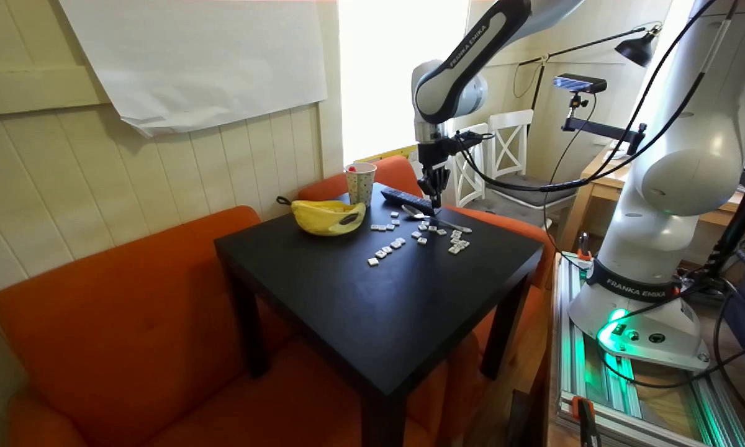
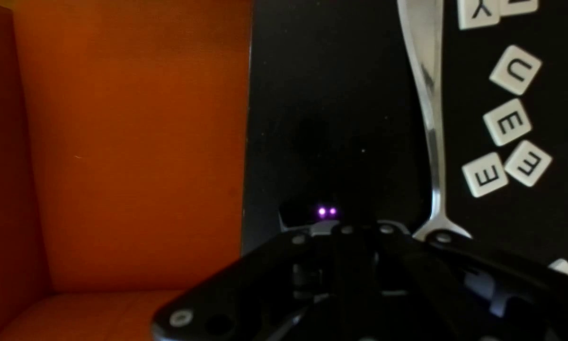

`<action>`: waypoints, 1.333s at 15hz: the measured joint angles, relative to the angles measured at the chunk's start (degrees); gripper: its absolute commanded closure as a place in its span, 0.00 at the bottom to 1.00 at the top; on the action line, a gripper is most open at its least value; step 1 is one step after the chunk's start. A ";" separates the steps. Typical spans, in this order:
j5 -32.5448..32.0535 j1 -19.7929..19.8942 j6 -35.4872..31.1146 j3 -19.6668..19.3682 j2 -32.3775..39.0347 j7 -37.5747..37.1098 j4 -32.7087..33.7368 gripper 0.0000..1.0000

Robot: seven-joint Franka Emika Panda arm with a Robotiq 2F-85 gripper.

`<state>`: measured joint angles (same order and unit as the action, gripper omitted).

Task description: Press two buttons on the black remote control.

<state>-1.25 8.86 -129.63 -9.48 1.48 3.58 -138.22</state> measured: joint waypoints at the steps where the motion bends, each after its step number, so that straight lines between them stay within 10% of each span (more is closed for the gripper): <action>1: 0.00 0.00 -0.01 0.00 0.05 0.00 0.00 1.00; 11: 0.07 0.20 2.76 -0.49 -4.04 -0.05 -0.12 1.00; 12: 0.18 0.49 3.74 -0.81 -6.29 -0.05 -0.48 0.77; 20: 5.59 3.31 18.17 -4.23 -24.72 -0.88 -3.51 0.27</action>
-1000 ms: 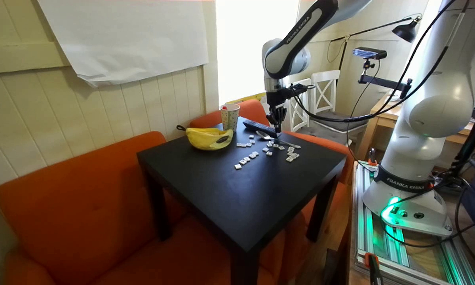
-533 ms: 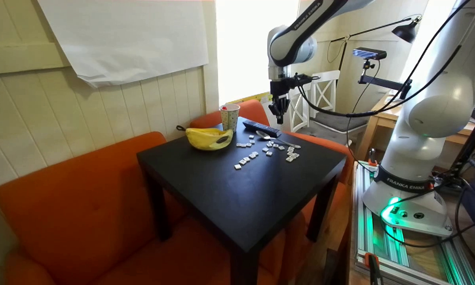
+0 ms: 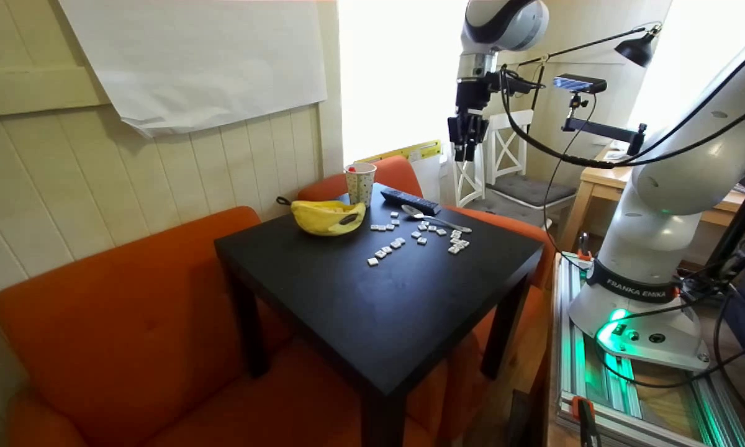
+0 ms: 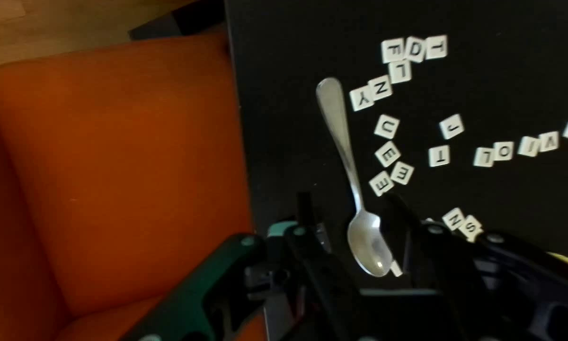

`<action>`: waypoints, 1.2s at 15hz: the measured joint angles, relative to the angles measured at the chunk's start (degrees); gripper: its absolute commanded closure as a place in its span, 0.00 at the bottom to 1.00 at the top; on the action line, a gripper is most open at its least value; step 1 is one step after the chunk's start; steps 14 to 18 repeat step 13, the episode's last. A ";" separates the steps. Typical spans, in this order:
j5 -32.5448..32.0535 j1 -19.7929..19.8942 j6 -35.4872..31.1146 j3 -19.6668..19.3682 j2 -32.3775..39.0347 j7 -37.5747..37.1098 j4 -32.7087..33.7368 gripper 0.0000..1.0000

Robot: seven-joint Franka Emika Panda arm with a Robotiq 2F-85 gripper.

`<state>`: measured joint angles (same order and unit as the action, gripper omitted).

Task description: Press two buttons on the black remote control.

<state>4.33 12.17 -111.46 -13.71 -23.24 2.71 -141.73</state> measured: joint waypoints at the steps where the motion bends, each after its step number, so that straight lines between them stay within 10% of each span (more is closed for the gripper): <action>1: 1.78 0.00 1.17 -0.25 -2.14 0.01 -0.84 0.20; 4: 5.80 0.01 1.56 -0.65 -8.48 0.34 -4.04 0.01; 18: 7.77 0.00 -12.28 -1.07 -23.37 7.15 -14.81 0.00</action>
